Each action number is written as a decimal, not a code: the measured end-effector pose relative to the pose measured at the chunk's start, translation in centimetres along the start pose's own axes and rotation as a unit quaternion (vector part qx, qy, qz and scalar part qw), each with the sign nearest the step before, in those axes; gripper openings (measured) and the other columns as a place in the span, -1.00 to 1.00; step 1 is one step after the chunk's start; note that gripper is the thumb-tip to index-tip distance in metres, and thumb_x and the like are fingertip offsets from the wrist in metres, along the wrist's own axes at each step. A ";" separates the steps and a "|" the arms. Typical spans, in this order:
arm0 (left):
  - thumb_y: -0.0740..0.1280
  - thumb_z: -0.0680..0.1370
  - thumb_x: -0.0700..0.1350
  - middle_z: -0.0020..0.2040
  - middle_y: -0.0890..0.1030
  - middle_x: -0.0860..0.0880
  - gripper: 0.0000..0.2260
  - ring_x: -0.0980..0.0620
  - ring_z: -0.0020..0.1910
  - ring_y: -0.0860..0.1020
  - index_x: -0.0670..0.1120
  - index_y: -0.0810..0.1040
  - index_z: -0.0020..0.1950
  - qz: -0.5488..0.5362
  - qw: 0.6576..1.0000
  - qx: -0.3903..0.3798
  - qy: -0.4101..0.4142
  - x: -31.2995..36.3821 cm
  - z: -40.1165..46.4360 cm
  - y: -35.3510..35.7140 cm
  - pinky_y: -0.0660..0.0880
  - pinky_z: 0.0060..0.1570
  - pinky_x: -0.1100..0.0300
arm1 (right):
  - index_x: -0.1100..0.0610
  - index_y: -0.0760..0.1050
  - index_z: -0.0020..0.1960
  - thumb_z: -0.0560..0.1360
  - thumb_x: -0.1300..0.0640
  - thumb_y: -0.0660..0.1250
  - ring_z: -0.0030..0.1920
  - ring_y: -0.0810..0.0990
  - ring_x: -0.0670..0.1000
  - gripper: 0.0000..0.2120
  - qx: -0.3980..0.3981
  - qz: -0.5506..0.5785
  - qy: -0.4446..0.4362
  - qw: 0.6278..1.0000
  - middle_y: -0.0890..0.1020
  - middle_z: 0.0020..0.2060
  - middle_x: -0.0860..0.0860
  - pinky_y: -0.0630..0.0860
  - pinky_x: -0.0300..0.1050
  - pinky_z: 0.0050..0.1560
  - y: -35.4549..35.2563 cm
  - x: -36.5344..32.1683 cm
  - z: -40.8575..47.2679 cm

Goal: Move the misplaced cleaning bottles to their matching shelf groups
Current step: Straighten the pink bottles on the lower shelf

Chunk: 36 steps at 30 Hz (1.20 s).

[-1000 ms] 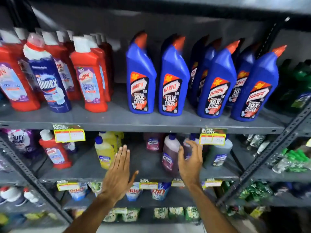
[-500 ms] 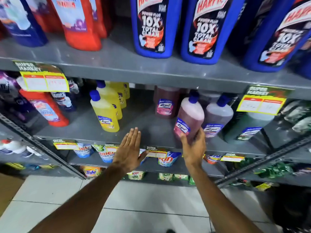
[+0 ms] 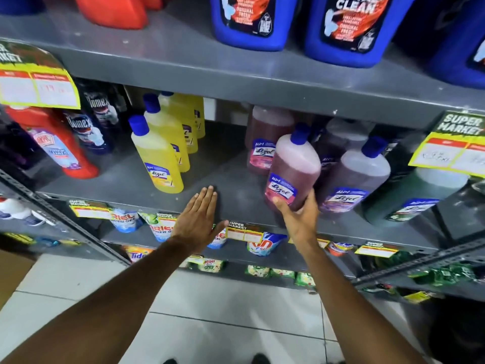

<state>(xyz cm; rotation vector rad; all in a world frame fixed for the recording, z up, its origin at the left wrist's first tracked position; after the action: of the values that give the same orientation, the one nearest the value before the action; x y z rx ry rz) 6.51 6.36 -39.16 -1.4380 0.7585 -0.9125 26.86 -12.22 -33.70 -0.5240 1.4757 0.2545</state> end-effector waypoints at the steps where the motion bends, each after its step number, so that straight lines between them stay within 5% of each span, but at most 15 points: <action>1: -0.09 0.66 0.37 0.68 0.02 -0.24 -0.17 -0.16 0.67 -0.01 -0.28 0.02 0.66 -0.002 1.000 -0.001 0.000 0.0 0.0 0.1 -0.03 0.64 -0.05 | -0.07 0.44 0.40 0.40 0.05 0.68 0.13 0.72 -0.13 -0.33 -0.021 0.001 0.005 1.000 0.71 0.18 -0.05 0.67 -0.09 0.14 0.4 0.1 0.2; 9: -0.07 0.67 0.36 0.67 0.09 -0.25 -0.18 -0.18 0.67 0.05 -0.28 0.08 0.65 0.006 1.000 -0.003 -0.003 -0.5 -0.6 0.7 0.05 0.63 -0.09 | 0.01 0.50 0.36 0.38 0.15 0.69 0.03 0.74 -0.14 -0.37 -0.130 -0.015 0.008 0.991 0.74 0.08 -0.08 0.68 -0.22 0.01 4.0 -0.3 1.2; 36: -0.19 0.65 0.40 0.69 0.02 -0.17 -0.17 -0.12 0.68 -0.03 -0.21 -0.02 0.68 -0.007 1.000 0.008 -0.007 0.1 -0.2 0.7 -0.03 0.64 -0.03 | -0.02 0.53 0.23 0.39 0.16 0.67 -0.12 0.70 -0.37 -0.50 -0.190 -0.074 0.043 0.978 0.70 -0.05 -0.20 0.59 -0.45 -0.18 3.8 0.7 3.0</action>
<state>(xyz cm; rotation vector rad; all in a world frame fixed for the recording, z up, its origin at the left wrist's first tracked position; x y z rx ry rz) 6.44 6.13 -39.82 -1.4364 0.7292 -0.9170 27.78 -7.59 -34.98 -0.9596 1.4698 0.4043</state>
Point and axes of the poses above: each hand's wrist, its own z-axis towards the middle knuckle, its own y-axis out of the palm, x = y × z, the point moved 6 cm from there along z, towards the middle knuckle
